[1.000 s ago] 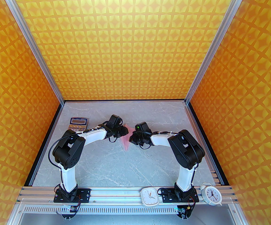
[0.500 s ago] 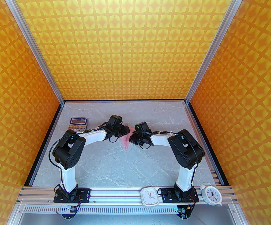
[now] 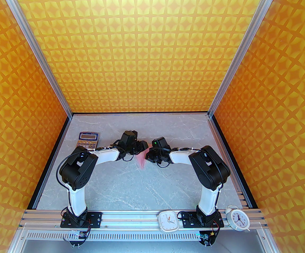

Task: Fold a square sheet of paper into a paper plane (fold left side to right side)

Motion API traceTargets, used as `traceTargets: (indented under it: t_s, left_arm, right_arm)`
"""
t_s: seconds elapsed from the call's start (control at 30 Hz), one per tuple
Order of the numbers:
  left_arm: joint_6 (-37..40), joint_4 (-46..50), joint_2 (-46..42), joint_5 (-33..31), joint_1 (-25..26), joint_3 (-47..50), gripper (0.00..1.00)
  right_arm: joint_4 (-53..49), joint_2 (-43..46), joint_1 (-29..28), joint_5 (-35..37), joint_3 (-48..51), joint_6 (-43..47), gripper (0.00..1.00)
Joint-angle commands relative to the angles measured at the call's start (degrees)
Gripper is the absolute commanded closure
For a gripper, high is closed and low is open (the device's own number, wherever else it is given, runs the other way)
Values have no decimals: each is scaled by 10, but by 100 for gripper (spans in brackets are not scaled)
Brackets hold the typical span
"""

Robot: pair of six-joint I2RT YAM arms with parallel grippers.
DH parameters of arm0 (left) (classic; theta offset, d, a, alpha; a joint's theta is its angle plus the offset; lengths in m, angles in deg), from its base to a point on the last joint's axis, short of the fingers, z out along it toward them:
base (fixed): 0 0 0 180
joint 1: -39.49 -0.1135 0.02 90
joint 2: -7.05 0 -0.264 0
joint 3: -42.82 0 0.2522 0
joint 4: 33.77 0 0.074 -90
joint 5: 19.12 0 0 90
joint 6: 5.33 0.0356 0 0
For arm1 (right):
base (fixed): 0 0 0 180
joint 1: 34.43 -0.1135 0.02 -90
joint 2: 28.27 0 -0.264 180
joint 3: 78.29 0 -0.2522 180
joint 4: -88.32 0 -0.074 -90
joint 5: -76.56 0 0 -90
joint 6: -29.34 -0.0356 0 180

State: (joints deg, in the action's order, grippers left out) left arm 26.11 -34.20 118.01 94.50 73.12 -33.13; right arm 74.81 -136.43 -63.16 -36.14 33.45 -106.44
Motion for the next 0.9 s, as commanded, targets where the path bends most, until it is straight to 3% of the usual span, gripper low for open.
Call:
traceTargets:
  t_s: [0.0,0.87]
  left_arm:
    - [-28,-49,14,20,-4,9,59]
    - [-18,-33,26,23,-4,3,55]
  right_arm:
    - [-56,-26,1,25,14,12,100]
    - [-25,3,4,30,34,3,100]
